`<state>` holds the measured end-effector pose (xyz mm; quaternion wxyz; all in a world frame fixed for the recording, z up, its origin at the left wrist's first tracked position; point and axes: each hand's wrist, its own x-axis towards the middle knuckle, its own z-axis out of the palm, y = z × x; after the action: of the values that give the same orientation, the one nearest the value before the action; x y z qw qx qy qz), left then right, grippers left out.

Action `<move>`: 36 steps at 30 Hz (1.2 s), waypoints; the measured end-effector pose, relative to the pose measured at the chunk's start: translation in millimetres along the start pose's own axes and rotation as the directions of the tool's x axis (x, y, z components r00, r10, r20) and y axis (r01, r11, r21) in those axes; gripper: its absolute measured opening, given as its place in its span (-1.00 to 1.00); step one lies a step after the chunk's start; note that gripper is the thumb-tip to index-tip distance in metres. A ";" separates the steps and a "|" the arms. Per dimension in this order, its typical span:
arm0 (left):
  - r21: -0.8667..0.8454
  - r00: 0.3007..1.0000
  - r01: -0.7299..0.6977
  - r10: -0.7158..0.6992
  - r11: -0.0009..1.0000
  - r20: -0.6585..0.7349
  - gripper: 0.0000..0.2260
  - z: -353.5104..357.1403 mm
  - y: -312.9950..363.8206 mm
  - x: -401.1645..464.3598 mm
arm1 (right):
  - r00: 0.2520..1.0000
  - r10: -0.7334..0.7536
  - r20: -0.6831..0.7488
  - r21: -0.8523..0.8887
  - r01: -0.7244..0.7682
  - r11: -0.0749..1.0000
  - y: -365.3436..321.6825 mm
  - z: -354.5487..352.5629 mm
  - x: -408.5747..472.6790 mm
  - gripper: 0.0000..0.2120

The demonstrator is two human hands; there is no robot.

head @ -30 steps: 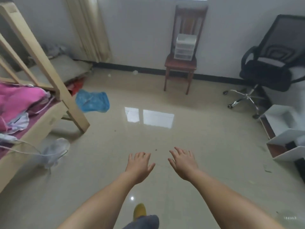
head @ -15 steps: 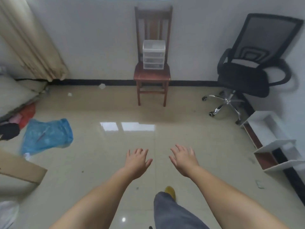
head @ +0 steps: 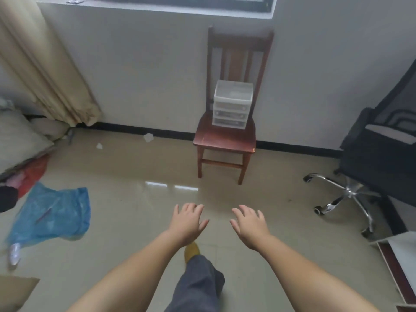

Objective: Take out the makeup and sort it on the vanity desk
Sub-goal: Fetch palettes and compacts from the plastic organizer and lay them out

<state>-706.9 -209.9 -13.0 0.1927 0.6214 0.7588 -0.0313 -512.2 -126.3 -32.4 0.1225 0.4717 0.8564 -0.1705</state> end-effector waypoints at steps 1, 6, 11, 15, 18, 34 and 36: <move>0.009 1.000 -0.008 0.008 1.000 0.004 -0.52 -11.3 -8.2 27.7 | 1.000 0.016 -0.011 0.023 -0.016 1.000 0.9 -10.3 26.4 -0.56; 0.059 0.996 -0.086 0.084 0.995 0.022 -0.51 -79.2 -33.3 153.9 | 0.991 0.129 -0.032 0.120 -0.125 0.985 11.6 -67.0 133.7 -0.57; 0.067 0.990 -0.136 0.133 0.988 0.044 -0.53 -126.0 -44.3 262.4 | 0.979 0.202 0.010 0.182 -0.200 0.963 30.6 -106.8 220.8 -0.57; 0.077 0.989 -0.147 0.145 0.986 0.034 -0.53 -148.8 -49.6 354.5 | 0.971 0.235 0.034 0.188 -0.237 0.953 56.5 -131.4 301.4 -0.57; 0.072 0.991 -0.132 0.131 0.989 0.024 -0.53 -164.1 -51.2 428.3 | 0.973 0.225 0.049 0.195 -0.231 0.953 80.6 -149.6 369.9 -0.57; 0.166 0.983 -0.185 0.184 0.969 0.017 -0.37 -169.1 -69.2 701.4 | 0.711 0.459 0.533 0.805 -0.259 -0.533 103.7 -198.8 690.7 -0.63; 0.187 0.981 -0.192 0.190 0.963 0.030 -0.32 -158.5 -74.2 705.3 | 0.626 0.457 0.631 0.653 -0.112 -0.749 103.1 -200.6 710.2 -0.64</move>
<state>-926.2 475.5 -114.4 0.1393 0.7069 0.6878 -0.0879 -807.2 550.8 -130.9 -0.3695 0.6394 -0.0373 -0.6733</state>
